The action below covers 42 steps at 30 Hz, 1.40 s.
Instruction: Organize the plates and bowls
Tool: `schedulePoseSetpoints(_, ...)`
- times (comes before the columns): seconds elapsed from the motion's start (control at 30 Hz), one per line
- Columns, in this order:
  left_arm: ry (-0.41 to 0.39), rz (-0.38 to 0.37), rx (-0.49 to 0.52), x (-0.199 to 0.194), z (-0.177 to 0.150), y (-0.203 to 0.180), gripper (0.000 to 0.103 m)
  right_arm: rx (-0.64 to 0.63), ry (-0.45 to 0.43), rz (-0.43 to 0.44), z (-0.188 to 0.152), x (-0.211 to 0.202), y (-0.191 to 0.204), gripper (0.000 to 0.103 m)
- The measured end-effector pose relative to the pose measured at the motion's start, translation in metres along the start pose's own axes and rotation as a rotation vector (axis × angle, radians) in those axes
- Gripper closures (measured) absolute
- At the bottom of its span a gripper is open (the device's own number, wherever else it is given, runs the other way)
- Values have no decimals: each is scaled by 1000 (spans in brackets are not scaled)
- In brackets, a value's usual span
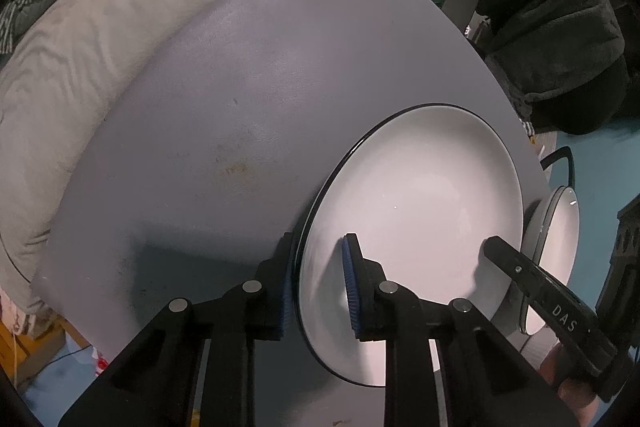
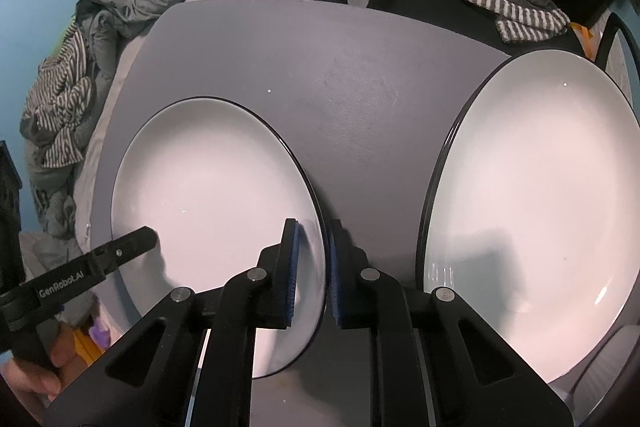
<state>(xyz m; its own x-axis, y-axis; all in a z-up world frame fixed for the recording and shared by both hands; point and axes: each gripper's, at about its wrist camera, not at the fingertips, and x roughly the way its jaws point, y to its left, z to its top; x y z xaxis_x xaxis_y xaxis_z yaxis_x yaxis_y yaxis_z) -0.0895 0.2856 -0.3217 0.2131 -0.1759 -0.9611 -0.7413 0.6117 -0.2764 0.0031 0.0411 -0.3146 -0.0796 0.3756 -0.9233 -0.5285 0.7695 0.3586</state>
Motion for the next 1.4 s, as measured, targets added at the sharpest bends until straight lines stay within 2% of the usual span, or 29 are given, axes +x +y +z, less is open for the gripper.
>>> schedulePoseSetpoints(0.17, -5, -11, -1, -4, -6, 9, 82, 4, 5, 6, -1, -2, -3, 89)
schedulePoseSetpoints(0.2, -5, -12, -2, 2, 0, -3, 82, 6, 4, 9, -1, -3, -3, 89)
schedulePoseSetpoints(0.63, -23, 6, 28, -3, 0, -7, 81, -28, -8, 16, -3, -11, -2, 92)
schedulePoseSetpoints(1.13, -63, 6, 30, -5, -8, -9, 82, -96, -55, 28, -9, -23, 6, 95)
schedulePoseSetpoints(1.4, -90, 18, 56, -10, -12, -20, 82, -83, -79, 32, -12, -29, 1, 95)
